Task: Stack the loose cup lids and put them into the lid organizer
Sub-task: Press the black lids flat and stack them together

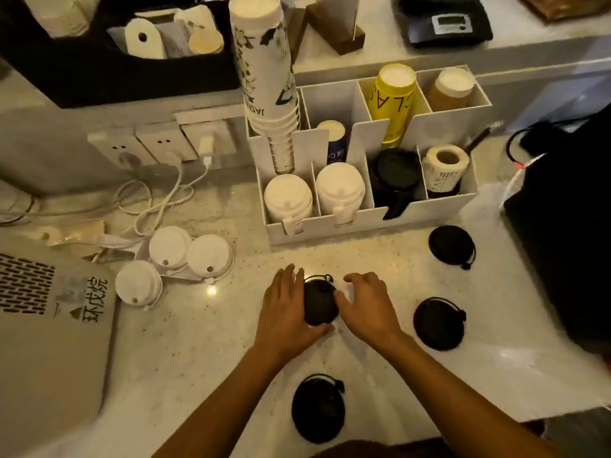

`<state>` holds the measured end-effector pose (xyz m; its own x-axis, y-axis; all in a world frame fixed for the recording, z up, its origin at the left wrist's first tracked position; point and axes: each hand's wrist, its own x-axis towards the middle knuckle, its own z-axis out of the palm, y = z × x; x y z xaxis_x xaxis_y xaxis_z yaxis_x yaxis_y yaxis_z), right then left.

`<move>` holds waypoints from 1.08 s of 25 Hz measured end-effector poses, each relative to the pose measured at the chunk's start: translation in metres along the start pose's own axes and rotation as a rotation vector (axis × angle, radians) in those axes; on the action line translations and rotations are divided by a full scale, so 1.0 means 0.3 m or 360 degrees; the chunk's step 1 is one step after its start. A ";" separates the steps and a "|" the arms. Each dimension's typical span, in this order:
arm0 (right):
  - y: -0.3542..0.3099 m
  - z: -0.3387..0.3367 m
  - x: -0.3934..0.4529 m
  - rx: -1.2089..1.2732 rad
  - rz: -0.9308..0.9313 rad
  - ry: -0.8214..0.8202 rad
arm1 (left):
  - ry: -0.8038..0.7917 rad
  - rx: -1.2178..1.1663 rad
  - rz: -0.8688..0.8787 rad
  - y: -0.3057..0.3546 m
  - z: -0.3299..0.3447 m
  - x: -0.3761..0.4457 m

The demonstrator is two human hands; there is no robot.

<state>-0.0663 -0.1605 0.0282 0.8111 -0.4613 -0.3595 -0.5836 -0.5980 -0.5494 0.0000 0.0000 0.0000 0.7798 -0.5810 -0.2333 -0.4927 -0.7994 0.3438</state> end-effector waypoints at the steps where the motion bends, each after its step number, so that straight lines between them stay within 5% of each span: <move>1: -0.006 0.014 -0.012 -0.0002 0.0041 -0.0001 | -0.0018 -0.0027 0.0031 -0.006 0.014 -0.003; 15: -0.004 0.083 -0.059 0.0096 0.0045 0.0033 | 0.0218 -0.0410 -0.0011 0.013 0.046 -0.028; 27: 0.074 -0.150 -0.133 0.0439 -0.0271 0.0133 | 0.0563 -0.0840 -0.0253 0.275 -0.026 -0.134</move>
<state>-0.1132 -0.1848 0.0643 0.8835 -0.4290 -0.1881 -0.3982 -0.4764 -0.7839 -0.0689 -0.0414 0.0446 0.9519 -0.3043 -0.0355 -0.1755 -0.6366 0.7509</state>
